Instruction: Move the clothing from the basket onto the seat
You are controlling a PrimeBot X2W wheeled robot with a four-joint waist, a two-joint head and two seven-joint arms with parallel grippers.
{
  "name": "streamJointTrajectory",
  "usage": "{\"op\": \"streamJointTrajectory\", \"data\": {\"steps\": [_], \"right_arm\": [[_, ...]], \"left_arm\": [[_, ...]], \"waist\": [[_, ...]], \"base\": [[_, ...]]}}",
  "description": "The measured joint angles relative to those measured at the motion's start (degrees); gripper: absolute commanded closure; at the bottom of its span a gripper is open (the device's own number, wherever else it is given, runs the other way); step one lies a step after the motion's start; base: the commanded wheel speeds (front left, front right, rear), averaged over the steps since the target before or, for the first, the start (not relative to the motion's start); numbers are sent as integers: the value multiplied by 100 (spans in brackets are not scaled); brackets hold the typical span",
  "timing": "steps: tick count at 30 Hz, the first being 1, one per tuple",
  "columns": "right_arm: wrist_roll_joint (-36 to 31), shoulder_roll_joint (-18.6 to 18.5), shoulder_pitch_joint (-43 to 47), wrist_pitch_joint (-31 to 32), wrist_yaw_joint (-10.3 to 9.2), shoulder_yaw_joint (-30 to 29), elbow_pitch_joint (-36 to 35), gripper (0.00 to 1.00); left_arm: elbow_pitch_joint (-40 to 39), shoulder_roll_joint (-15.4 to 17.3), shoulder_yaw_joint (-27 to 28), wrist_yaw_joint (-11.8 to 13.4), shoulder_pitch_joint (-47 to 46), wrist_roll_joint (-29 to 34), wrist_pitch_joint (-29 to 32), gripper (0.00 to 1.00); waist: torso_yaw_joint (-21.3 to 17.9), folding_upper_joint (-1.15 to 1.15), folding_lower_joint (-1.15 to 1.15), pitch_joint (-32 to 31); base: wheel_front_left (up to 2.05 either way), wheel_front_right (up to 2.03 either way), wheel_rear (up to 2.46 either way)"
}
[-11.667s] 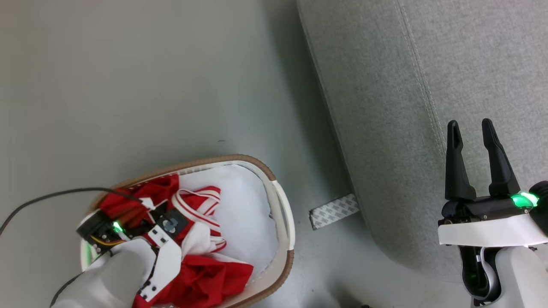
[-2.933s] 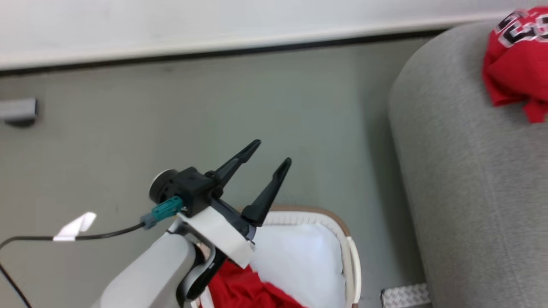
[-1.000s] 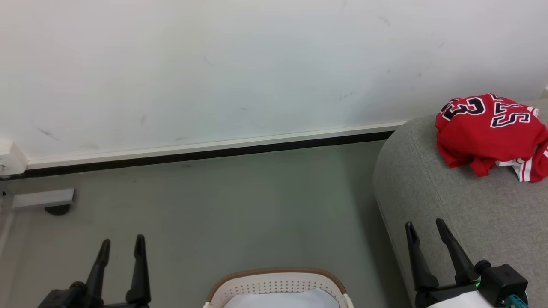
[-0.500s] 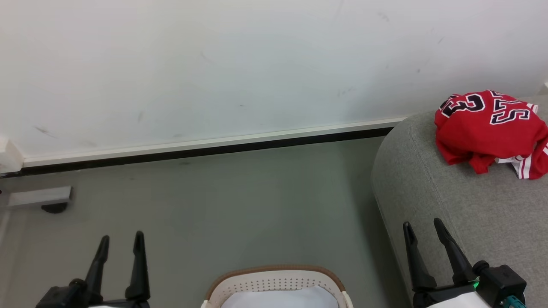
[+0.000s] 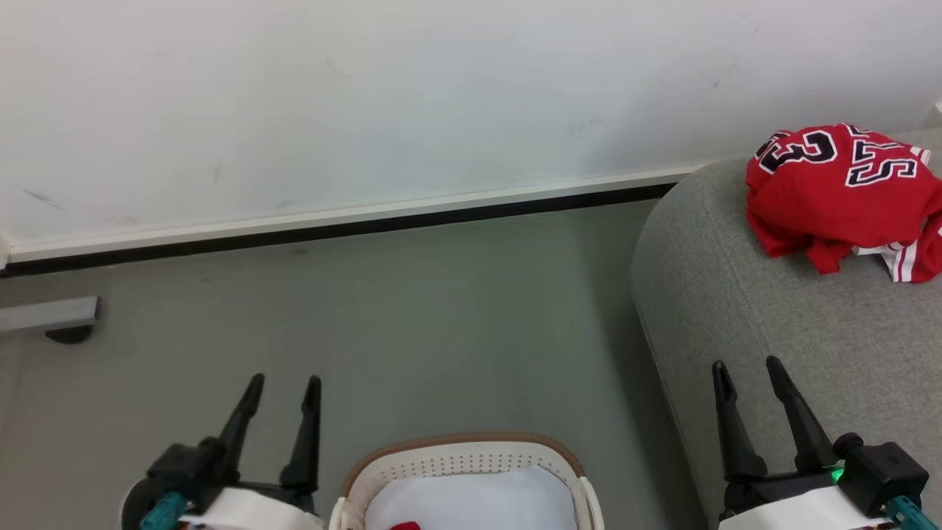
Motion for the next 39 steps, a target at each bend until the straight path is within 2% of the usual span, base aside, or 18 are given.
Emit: {"op": "streamJointTrajectory", "data": {"steps": [6,12,18,31,39], "right_arm": [[-35,1,-155,-1,0,-76,-76,0],[-47,-2,-362,-3,0,-285,-203,0],[-59,1,-583,-5,0,-365,-342,0],[-126,0,-1257,-5,0,-450,-612,0],[-242,1,-1551,-5,0,-478,-750,0]], "left_arm": [[724,258,-775,-67,-407,100,112,0],[1481,560,-1864,-91,-891,127,246,0],[2290,799,-2726,-91,-1496,21,261,0],[3863,996,-4698,-91,-2496,-334,671,0],[4598,878,-5783,-91,-3079,-466,924,0]], "waist": [[-144,0,0,280],[-295,0,0,629],[-417,0,1,1029],[-576,0,1,1792],[-646,0,1,2197]], "base": [[0,0,0],[0,0,0],[0,0,0],[0,0,0],[0,0,0]]}}
